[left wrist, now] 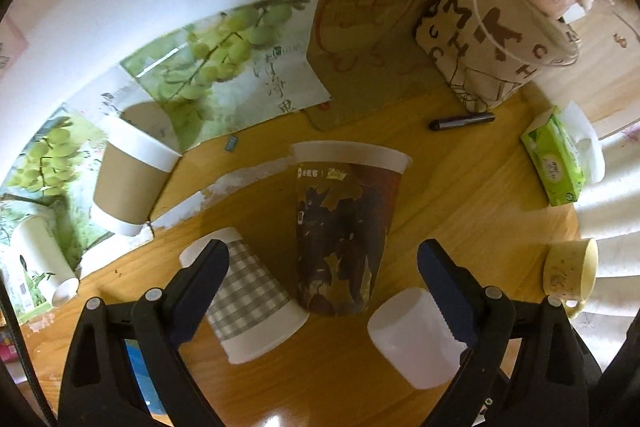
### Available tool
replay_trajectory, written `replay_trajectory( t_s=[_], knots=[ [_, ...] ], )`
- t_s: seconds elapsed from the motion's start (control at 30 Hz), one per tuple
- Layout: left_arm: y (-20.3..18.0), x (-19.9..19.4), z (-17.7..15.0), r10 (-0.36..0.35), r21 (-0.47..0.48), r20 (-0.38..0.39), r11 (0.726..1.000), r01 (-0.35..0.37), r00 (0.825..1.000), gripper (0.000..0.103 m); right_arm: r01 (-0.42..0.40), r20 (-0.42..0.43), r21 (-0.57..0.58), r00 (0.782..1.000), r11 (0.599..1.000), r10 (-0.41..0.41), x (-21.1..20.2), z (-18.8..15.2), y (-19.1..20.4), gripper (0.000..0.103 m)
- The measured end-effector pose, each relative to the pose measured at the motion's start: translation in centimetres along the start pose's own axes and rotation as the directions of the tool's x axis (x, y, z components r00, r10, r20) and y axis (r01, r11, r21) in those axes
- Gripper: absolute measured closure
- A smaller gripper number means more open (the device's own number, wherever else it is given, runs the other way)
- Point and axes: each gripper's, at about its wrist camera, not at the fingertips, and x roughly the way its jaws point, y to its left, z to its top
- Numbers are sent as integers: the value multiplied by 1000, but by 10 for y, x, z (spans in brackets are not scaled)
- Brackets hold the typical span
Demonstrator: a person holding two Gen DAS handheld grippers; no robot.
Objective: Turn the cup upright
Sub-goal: 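Move the right tool toward the tipped brown printed paper cup, then close the right gripper around the brown paper cup's body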
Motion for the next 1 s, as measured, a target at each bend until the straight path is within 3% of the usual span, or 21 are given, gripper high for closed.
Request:
replay_trajectory(
  t_s=[0.8, 1.0],
  knots=[
    [-13, 48, 8, -63, -18, -66, 998, 62, 996, 7, 40, -23, 11, 999, 999, -40, 11, 4, -6, 25],
    [-15, 61, 9, -71, -33, -92, 997, 68, 993, 14, 34, -28, 33, 999, 999, -33, 11, 5, -8, 25]
  ],
)
